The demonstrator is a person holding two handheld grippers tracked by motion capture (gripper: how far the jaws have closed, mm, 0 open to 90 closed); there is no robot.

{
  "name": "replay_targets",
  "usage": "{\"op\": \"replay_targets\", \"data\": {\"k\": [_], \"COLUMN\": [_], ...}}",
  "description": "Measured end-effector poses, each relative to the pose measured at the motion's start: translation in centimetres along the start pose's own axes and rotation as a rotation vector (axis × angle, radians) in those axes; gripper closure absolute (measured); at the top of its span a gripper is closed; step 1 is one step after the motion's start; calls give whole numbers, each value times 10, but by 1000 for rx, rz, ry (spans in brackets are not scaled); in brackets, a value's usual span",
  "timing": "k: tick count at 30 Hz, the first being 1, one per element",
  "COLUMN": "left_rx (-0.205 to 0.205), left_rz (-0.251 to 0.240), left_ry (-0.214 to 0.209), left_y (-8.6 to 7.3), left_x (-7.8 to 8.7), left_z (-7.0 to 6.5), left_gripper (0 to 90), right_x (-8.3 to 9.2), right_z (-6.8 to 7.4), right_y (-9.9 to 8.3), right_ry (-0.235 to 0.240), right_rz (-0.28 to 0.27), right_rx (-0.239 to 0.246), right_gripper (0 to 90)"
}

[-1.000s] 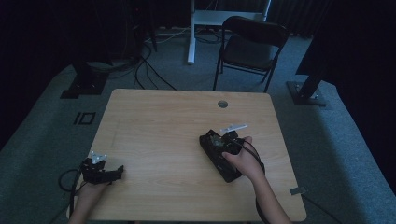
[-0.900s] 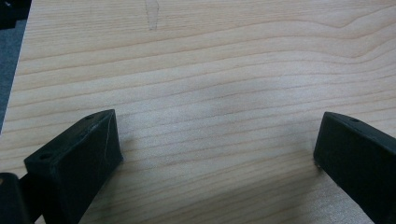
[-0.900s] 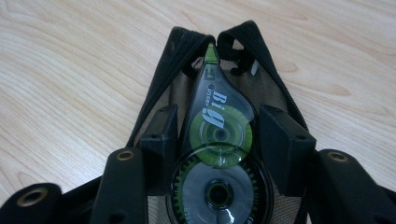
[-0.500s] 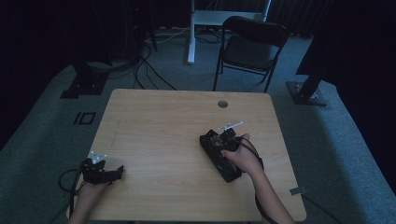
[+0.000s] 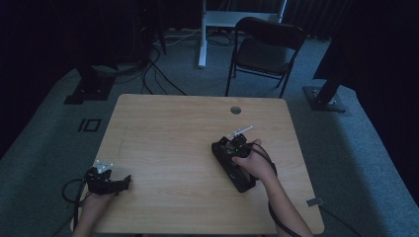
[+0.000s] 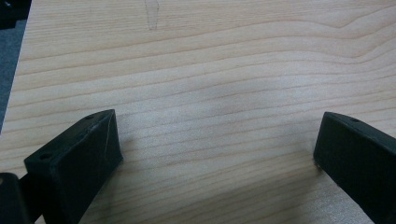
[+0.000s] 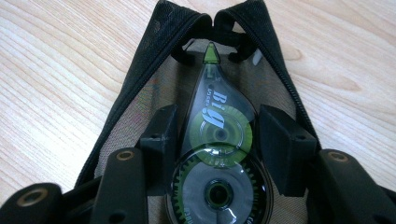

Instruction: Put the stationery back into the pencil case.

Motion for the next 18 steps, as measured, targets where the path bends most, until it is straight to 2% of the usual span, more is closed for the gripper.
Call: {"op": "replay_targets", "data": {"k": [8,11,18], "left_rx": [0,0,0], "left_rz": [0,0,0], "left_ry": [0,0,0], "left_y": [0,0,0], "left_x": [0,0,0], "left_z": [0,0,0], "left_gripper": [7,7,7], "right_x": [-7,-10,-15], "right_z": [1,2,5], "right_y": [-1,-2,-5], "right_ry": [-11,-18,-11], "right_rz": [44,71,123], "right_rx": [19,39,54], "right_gripper": [490,490,489]}}
Point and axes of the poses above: each handheld gripper's, and its own axes: x roughly backward along the jaws, y roughly out of its top, z roughly to its left, the point moved 9 cm from there along -x, roughly forward along the jaws, and after that the axes turned 6 degrees about x, right-handed, at the moved point
